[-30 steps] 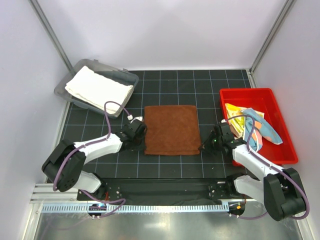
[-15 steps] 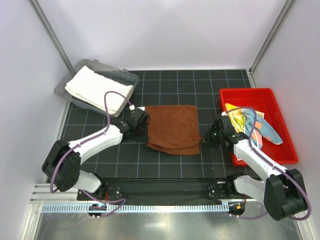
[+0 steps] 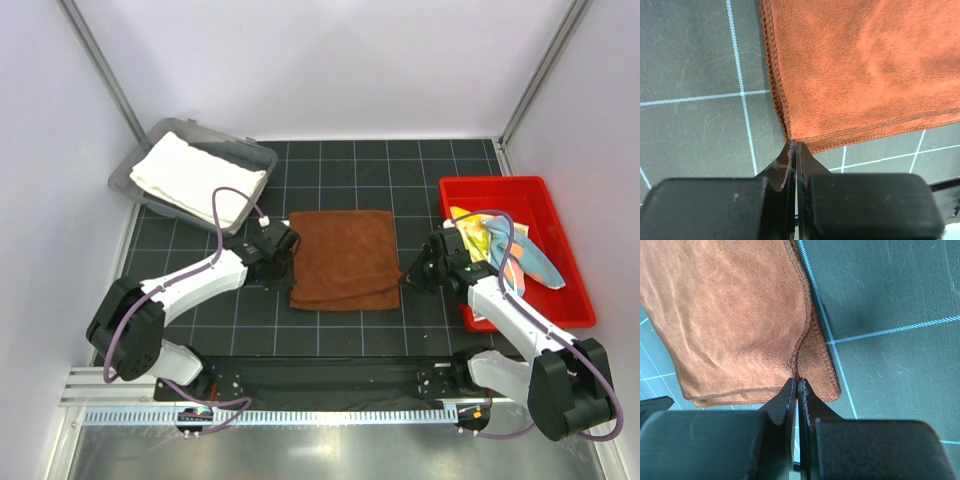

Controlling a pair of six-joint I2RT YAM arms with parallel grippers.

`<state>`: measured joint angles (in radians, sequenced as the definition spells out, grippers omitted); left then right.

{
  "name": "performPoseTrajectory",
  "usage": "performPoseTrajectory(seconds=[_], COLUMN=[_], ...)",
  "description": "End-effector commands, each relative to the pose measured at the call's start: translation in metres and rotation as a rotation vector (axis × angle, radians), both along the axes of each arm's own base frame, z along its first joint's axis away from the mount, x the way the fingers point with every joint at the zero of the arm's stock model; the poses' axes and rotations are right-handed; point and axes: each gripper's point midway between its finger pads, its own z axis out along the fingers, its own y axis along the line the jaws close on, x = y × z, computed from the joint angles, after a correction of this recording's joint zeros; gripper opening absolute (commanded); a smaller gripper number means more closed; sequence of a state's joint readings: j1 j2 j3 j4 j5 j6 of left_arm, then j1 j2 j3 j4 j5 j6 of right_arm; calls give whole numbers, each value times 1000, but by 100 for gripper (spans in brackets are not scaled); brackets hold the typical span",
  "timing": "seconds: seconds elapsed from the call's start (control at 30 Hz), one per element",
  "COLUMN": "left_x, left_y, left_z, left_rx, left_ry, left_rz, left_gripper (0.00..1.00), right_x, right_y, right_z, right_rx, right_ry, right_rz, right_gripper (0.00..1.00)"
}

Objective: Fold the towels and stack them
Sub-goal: Fold the towel

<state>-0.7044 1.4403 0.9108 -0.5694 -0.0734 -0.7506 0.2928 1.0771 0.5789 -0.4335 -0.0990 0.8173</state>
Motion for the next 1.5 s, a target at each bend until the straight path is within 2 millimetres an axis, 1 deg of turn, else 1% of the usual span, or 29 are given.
performPoseTrajectory(seconds=[0.0, 0.03, 0.13, 0.23, 0.27, 0.37, 0.43, 0.5, 0.77, 0.97, 1.03, 1.1, 1.13, 1.27, 1.33, 1.37, 1.47], left_x=[5, 4, 4, 5, 4, 4, 4, 7, 8, 9, 9, 9, 10, 10, 12, 12, 13], left_y=[-6, -5, -5, -8, -8, -10, -9, -8, -9, -7, -7, -5, -5, -4, -5, -5, -6], left_z=[1, 0, -5, -7, -11, -18, -23, -24, -24, -22, -21, -20, -19, -18, -16, -16, -16], left_rx=[-30, -28, -41, -59, -52, -51, -40, -40, -41, -33, -27, -20, -16, -15, -17, -18, -13], left_ry=[-8, -5, -17, -19, -8, 15, 20, 8, 4, -2, 1, 1, 1, -4, -6, -7, -3], left_rz=[5, 5, 12, 18, 24, 24, 28, 37, 45, 54, 55, 58, 59, 61, 61, 60, 60], left_gripper=[0, 11, 36, 38, 38, 36, 32, 30, 25, 19, 19, 27, 29, 21, 15, 8, 0], right_x=[4, 3, 5, 4, 3, 3, 3, 2, 0, -1, -1, -1, -1, -1, -1, -1, 0], right_y=[0, 0, 1, 1, 2, 2, 2, 2, 1, 1, 2, 1, 1, 1, 2, 2, 2], right_z=[6, 6, 6, 4, 2, 0, -1, -1, -5, -7, -7, -8, -8, -8, -9, -10, -10], right_rx=[-2, -3, -2, 0, 1, 6, 7, 4, 3, 7, 6, 5, 6, 7, 8, 7, 7], right_ry=[-36, -34, -38, -35, -29, -27, -26, -27, -23, -21, -20, -20, -20, -21, -19, -18, -20], right_rz=[2, 5, 10, 10, 13, 11, 10, 11, 9, 7, 10, 10, 8, 8, 8, 9, 9], right_gripper=[1, 1, 1, 1, 1, 1, 1, 1, 1, 1, 1, 1, 1, 1, 1, 1, 1])
